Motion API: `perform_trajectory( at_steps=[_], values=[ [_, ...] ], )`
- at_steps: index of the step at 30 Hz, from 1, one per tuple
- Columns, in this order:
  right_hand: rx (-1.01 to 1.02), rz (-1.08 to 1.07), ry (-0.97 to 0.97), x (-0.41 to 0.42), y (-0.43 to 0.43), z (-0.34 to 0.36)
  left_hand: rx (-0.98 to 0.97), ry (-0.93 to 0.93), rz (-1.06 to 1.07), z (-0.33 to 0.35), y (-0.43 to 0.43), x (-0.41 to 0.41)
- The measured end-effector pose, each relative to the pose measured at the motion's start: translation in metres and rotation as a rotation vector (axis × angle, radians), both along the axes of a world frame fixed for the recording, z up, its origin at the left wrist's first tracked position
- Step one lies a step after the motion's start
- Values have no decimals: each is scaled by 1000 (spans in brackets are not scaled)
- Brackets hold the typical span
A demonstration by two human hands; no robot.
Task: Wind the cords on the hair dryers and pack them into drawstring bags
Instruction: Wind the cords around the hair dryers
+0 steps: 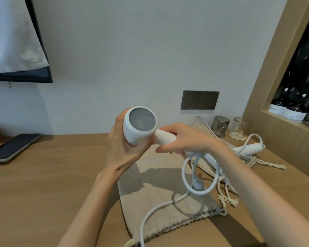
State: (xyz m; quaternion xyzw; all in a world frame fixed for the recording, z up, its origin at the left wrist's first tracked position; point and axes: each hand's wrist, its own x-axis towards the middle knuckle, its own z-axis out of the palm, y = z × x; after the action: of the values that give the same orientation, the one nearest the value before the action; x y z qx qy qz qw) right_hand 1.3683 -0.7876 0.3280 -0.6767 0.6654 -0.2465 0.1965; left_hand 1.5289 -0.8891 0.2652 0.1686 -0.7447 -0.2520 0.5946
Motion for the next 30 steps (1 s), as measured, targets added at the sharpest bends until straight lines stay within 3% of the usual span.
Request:
perform_trajectory(
  at_steps=[7, 11, 15, 20, 25, 30],
  values=[
    [-150, -92, 377, 3, -4, -11, 167, -5, 140, 6, -3, 6],
    [-233, -94, 591, 3, -1, -15, 215, -39, 105, 11, -8, 9],
    [-263, -102, 503, 0, -2, -17, 214, -136, 6, 11, -16, 16],
    [-306, -136, 437, 0, -5, -20, 241, -221, 55, 8, -20, 15],
    [-348, -184, 403, 4, -15, -35, 316, -145, 132, -1, -16, 4],
    [-502, -315, 166, 20, -28, -42, 385, 32, 110, -1, -6, -11]
  ],
)
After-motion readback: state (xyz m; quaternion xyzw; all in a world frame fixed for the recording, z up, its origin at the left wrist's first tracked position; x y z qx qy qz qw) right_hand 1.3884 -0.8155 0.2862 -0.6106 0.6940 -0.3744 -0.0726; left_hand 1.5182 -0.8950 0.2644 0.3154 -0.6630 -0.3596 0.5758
